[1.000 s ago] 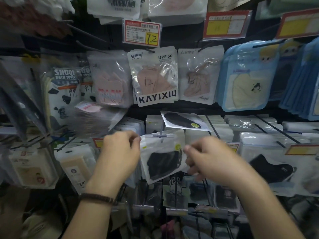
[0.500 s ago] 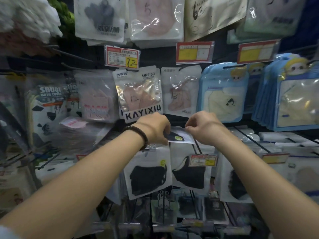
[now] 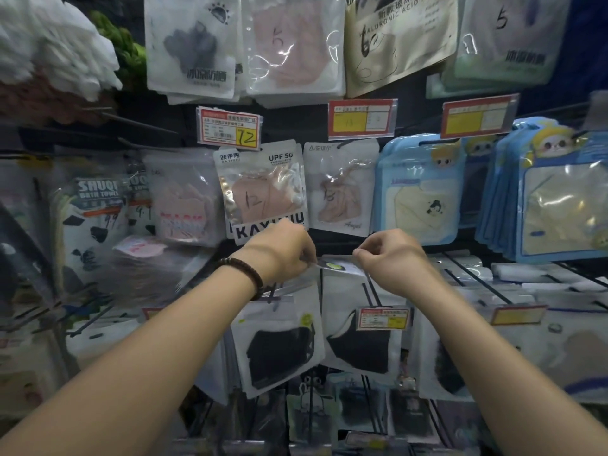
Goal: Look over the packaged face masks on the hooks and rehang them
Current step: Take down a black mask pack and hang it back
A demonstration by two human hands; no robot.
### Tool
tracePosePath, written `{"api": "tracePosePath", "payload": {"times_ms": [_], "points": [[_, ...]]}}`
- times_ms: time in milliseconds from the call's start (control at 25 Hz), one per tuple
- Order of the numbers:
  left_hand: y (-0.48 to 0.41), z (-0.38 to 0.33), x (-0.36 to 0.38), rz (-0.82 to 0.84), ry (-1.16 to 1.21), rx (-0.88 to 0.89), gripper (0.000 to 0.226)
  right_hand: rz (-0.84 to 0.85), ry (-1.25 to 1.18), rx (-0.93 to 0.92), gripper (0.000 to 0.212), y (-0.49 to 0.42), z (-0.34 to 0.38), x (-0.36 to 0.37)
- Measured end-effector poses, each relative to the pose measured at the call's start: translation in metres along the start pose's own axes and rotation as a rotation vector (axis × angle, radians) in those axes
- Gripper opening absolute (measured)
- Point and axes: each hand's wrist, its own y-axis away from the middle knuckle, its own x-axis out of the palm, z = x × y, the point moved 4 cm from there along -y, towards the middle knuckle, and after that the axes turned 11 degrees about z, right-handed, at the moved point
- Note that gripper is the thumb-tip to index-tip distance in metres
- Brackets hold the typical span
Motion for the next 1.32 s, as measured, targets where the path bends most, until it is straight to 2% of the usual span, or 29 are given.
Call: {"api": "tracePosePath", "payload": {"times_ms": [80,200,320,480,560,680,760,920,1000,1160,1320], "points": [[0.014,0.007,-0.009,-0.117,0.030,-0.036,0.021,-0.095,-0.068,0.006,0.025,0.013,0.001,-0.001],[0.039,0.017,-0.018,-0.436,0.050,-0.022,0.020,-0.186,-0.333,-0.018,0.032,0.037,0.007,0.003],[0.065,0.017,-0.024,-0.746,0.122,0.032,0.014,-0.038,-0.796,-0.024,0.030,0.048,0.025,0.026],[0.096,-0.003,-0.024,-0.912,0.111,0.129,0.012,0.088,-1.148,-0.107,0.047,0.041,0.050,0.048],[0.109,-0.014,-0.020,-0.936,0.113,0.166,0.013,0.072,-1.203,-0.118,0.045,0.038,0.059,0.050],[0.127,-0.022,-0.012,-0.891,0.190,0.178,0.015,-0.041,-1.217,-0.113,0.029,0.037,0.063,0.050],[0.137,-0.016,-0.008,-0.848,0.351,0.110,0.026,-0.093,-1.122,-0.136,0.024,0.038,0.060,0.048],[0.145,0.028,-0.007,-0.842,0.578,-0.187,0.021,-0.051,-1.041,-0.198,0.032,0.048,0.053,0.050],[0.145,0.047,0.005,-0.743,0.815,-0.278,0.030,0.029,-1.004,-0.211,0.033,0.053,0.050,0.061],[0.152,0.048,0.047,-0.651,1.391,-0.232,0.021,0.169,-0.935,-0.188,0.026,0.060,0.038,0.089],[0.169,0.044,0.086,-0.768,1.541,-0.235,0.023,0.060,-0.890,-0.245,0.013,0.068,0.026,0.113]]}}
